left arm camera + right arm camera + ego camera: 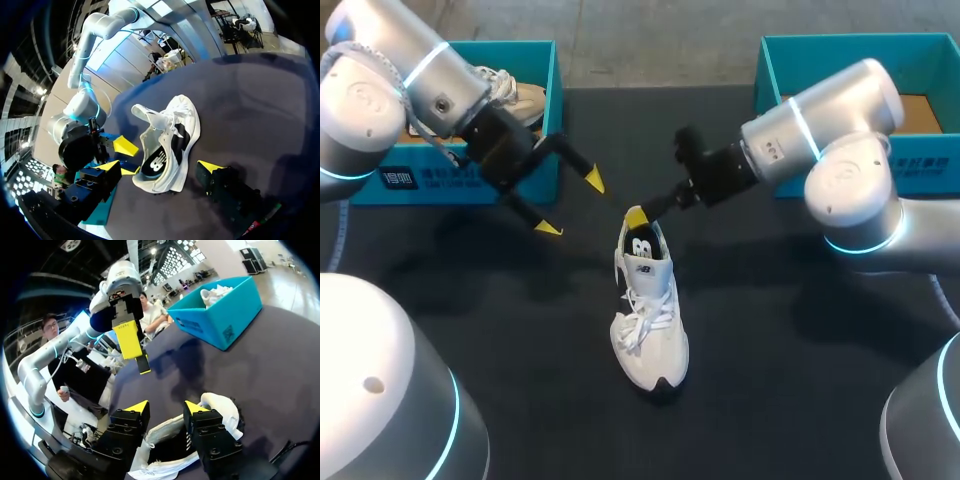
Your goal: Take the shoe out of the shoebox, open the shoe tongue, remove and reinsert the insole, then place the shoe into the shoebox
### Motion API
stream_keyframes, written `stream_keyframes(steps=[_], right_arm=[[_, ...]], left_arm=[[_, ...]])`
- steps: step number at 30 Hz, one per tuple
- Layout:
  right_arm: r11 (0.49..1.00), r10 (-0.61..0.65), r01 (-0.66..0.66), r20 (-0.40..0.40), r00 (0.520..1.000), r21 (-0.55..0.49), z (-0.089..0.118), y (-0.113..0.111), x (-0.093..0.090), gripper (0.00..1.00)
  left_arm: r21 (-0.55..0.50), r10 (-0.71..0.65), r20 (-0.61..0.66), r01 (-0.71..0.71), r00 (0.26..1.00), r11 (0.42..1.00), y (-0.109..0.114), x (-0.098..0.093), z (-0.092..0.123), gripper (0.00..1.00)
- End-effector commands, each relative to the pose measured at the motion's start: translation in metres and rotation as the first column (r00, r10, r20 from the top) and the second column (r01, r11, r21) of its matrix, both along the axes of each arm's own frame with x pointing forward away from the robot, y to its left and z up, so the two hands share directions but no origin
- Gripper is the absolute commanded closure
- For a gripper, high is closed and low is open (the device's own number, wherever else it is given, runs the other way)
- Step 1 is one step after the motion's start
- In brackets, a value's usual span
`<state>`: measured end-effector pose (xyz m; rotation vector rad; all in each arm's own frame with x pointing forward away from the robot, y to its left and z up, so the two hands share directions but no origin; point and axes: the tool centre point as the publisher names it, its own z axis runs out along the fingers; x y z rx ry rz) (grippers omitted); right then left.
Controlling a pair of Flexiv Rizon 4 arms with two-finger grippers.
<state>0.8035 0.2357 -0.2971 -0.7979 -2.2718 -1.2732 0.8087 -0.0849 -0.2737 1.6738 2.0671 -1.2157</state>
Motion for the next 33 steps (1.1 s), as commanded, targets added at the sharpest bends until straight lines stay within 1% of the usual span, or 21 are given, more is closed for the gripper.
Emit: stream_keyframes(steps=[1,5,8,11,13,15,17,19,21,24,26,28,29,30,33], right_arm=[[0.999,-0.025,0.026,0.028,0.999,-0.020,0.022,-0.005,-0.006,0.55],[0.998,-0.053,0.055,0.063,0.997,-0.025,0.048,-0.007,-0.004,0.53],[0.996,-0.076,0.079,0.084,0.994,-0.040,0.063,-0.008,-0.003,0.53],[0.993,-0.100,0.105,0.096,0.990,-0.050,0.078,-0.011,-0.002,0.55],[0.990,-0.122,0.128,0.094,0.988,-0.061,0.082,-0.013,-0.002,0.58],[0.986,-0.146,0.152,0.088,0.985,-0.070,0.087,-0.015,-0.001,0.65],[0.980,-0.169,0.177,0.084,0.982,-0.092,0.090,-0.017,-0.001,0.82],[0.975,-0.196,0.203,0.083,0.977,-0.092,0.090,-0.020,-0.001,1.00],[0.967,-0.222,0.229,0.078,0.972,-0.113,0.089,-0.023,-0.001,1.00],[0.943,-0.255,0.266,0.080,0.964,-0.197,0.086,-0.026,0.000,1.00],[0.918,-0.284,0.296,0.086,0.955,-0.263,0.084,-0.027,0.000,1.00],[0.880,-0.311,0.317,0.076,0.948,-0.353,0.082,-0.028,0.000,1.00],[0.867,-0.324,0.328,0.073,0.943,-0.374,0.081,-0.029,0.000,1.00],[0.842,-0.338,0.334,0.068,0.939,-0.423,0.080,-0.029,-0.001,1.00],[0.842,-0.344,0.338,0.065,0.937,-0.421,0.080,-0.030,-0.002,1.00]], left_arm=[[0.003,0.010,0.007,-0.010,1.000,1.000,0.006,-0.007,0.001,0.00],[0.008,0.009,0.006,-0.009,1.000,1.000,0.008,-0.007,0.002,0.00],[0.014,0.008,0.009,-0.008,1.000,1.000,0.011,-0.006,0.003,0.00],[0.021,0.016,0.018,-0.016,1.000,1.000,0.018,-0.003,0.007,0.00],[0.017,0.027,0.021,-0.027,0.999,0.999,0.023,0.000,0.009,0.00],[0.020,0.037,0.025,-0.038,0.999,0.999,0.029,0.003,0.011,0.00],[0.025,0.044,0.029,-0.045,0.999,0.999,0.032,0.005,0.012,0.00],[0.031,0.052,0.034,-0.054,0.998,0.998,0.036,0.007,0.012,0.00],[0.030,0.058,0.037,-0.059,0.998,0.998,0.040,0.009,0.014,0.00],[0.029,0.073,0.047,-0.074,0.996,0.997,0.047,0.012,0.018,0.00],[0.033,0.090,0.057,-0.092,0.994,0.995,0.052,0.015,0.020,0.00],[0.036,0.108,0.064,-0.111,0.992,0.993,0.059,0.018,0.023,0.00],[0.036,0.114,0.068,-0.117,0.991,0.992,0.063,0.020,0.024,0.00],[0.039,0.123,0.072,-0.126,0.990,0.991,0.067,0.022,0.026,0.00],[0.043,0.146,0.089,-0.151,0.985,0.988,0.077,0.025,0.032,0.00]])
